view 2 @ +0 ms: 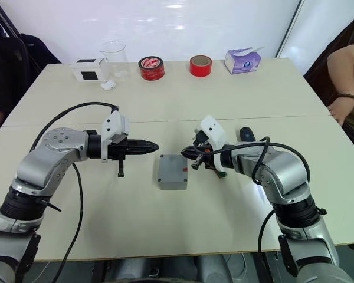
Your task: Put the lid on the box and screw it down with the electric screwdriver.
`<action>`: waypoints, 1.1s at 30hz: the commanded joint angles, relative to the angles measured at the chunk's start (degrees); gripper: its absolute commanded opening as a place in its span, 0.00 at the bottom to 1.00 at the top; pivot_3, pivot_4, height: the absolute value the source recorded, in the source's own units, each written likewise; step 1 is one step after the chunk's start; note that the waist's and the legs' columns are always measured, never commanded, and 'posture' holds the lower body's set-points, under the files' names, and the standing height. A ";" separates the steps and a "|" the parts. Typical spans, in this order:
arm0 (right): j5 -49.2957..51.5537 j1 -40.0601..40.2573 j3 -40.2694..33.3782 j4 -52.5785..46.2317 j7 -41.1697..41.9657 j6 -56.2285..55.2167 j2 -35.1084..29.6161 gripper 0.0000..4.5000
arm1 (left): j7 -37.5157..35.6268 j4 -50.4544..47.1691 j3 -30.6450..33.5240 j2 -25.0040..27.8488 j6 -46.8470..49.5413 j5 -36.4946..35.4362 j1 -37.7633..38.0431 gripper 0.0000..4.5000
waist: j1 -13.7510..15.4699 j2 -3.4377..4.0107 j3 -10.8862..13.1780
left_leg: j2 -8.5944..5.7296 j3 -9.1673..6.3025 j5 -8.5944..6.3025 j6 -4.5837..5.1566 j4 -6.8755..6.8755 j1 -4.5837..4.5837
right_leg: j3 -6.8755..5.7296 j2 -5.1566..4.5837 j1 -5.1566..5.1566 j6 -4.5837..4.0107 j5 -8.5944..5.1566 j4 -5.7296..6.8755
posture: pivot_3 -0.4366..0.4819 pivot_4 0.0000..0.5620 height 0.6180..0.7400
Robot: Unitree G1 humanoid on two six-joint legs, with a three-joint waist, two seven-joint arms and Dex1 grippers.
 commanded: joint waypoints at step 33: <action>0.51 -1.04 -0.19 0.66 -0.10 -2.47 0.83 0.02 | 0.81 -2.58 0.35 -0.12 -0.57 -0.33 -0.36 0.00 | 0.01 0.00 0.00 | 0.00 0.00 0.00 0.00 0.00 0.00 | 0.00 0.00 0.00 0.00 0.00 0.00 | 0.48 0.27 1.00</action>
